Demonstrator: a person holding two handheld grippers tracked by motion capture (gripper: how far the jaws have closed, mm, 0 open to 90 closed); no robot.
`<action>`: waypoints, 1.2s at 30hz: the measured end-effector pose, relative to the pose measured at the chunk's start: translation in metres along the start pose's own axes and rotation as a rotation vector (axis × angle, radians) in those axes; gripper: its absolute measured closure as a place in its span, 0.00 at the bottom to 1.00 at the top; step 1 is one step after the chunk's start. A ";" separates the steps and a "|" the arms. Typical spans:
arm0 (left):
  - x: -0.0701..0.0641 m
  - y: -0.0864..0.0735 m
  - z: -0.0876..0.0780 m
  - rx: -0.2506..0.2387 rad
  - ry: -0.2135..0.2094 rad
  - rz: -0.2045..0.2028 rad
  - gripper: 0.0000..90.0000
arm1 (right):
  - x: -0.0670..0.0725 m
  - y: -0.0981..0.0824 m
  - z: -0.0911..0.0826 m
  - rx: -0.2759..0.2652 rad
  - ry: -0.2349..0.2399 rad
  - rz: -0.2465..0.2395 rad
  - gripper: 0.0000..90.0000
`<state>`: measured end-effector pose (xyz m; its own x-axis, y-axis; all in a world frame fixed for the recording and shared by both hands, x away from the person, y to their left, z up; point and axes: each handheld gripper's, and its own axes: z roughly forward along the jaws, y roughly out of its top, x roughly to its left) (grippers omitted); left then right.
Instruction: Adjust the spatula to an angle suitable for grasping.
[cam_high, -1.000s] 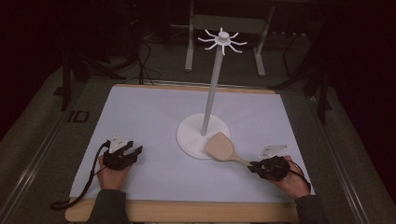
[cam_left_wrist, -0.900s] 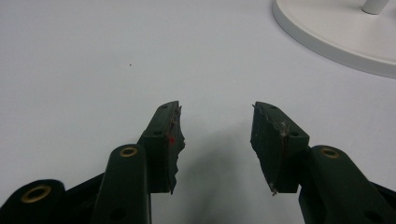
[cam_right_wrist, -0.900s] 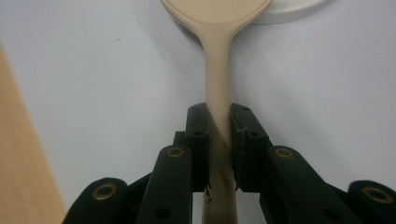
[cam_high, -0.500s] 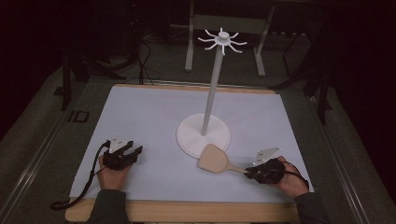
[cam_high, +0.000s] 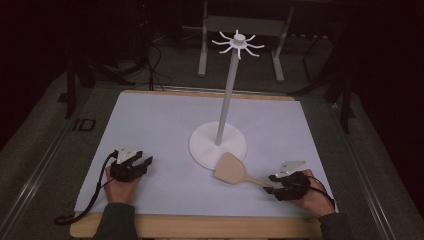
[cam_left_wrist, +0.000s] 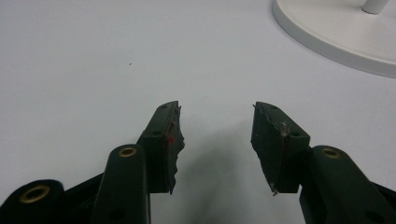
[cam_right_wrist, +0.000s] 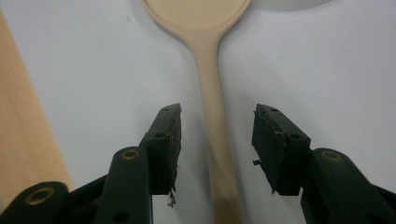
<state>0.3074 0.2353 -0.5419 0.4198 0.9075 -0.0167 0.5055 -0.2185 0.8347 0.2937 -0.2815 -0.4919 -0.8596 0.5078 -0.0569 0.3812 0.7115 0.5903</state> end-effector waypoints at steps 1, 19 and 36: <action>0.000 0.000 0.000 0.001 0.001 0.001 0.58 | 0.001 -0.002 -0.004 -0.012 -0.015 0.032 0.63; 0.000 0.000 0.000 0.002 0.003 0.001 0.57 | 0.027 -0.039 -0.012 0.014 -0.060 0.177 1.00; 0.000 0.000 0.000 0.002 0.004 0.001 0.57 | -0.005 -0.044 -0.001 0.051 -0.230 0.218 1.00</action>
<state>0.3074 0.2351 -0.5419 0.4175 0.9086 -0.0134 0.5065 -0.2205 0.8336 0.2811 -0.3153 -0.5168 -0.6588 0.7431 -0.1172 0.5695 0.5944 0.5678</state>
